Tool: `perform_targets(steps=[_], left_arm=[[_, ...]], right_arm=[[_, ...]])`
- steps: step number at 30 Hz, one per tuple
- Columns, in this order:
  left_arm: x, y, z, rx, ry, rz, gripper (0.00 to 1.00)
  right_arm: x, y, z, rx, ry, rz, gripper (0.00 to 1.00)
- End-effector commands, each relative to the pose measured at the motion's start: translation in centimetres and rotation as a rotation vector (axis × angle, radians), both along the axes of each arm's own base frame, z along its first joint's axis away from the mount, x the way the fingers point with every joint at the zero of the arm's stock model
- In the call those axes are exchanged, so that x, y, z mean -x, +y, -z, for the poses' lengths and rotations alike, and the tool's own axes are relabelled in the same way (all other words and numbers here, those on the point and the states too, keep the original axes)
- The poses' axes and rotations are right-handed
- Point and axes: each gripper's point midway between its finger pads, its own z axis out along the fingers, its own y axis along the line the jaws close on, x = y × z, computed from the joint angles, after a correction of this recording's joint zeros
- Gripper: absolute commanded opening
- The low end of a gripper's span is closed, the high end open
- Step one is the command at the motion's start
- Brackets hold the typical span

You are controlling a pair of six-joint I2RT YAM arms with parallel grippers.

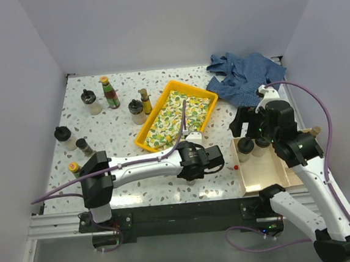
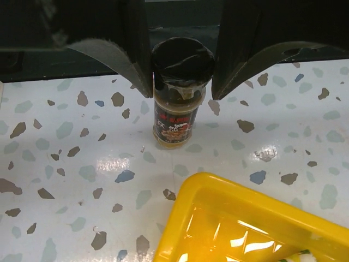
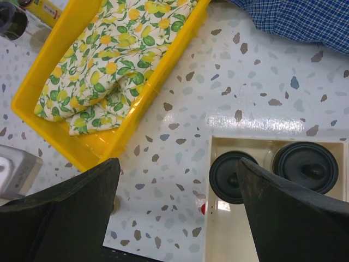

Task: Organize the condiment bottles
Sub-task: Move the bottle to the center of the board.

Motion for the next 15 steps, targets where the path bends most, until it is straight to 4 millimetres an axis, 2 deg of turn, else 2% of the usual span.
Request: perform_targets(steps=[1,2,7,8,10,12,14,15], left_arm=[[-0.2,-2.5,-0.6,0.033,-0.006,0.082,0.15],[-0.1,-2.5,-0.5,0.029,-0.002,0.090,0.26],[-0.3,-2.3,-1.2,0.030,-0.013,0.100,0.54],[-0.4,-2.3,-1.5,0.033,-0.023,0.095,0.69],[-0.8,-2.4,-3.0,0.052,-0.058,0.112,0.77],[-1.5,-2.3,-5.1,0.076,-0.101,0.131,0.97],[-2.5,-2.1,-6.9,0.100,-0.154,0.135,1.00],[-3.7,-1.8,-8.6,0.146,-0.188,0.144,1.00]], right_arm=[[0.3,0.1,-1.7,-0.009,-0.052,-0.020,0.92],[0.4,0.1,-1.8,-0.009,-0.054,-0.020,0.92],[0.7,0.0,-2.0,-0.006,-0.055,-0.024,0.92],[0.8,0.1,-2.0,-0.010,-0.052,-0.032,0.92],[1.0,0.4,-2.1,-0.023,-0.048,-0.042,0.91],[1.3,0.8,-2.2,-0.047,-0.044,-0.059,0.91],[1.5,1.3,-2.1,-0.066,-0.038,-0.079,0.90],[1.7,1.8,-2.1,-0.087,-0.027,-0.101,0.89]])
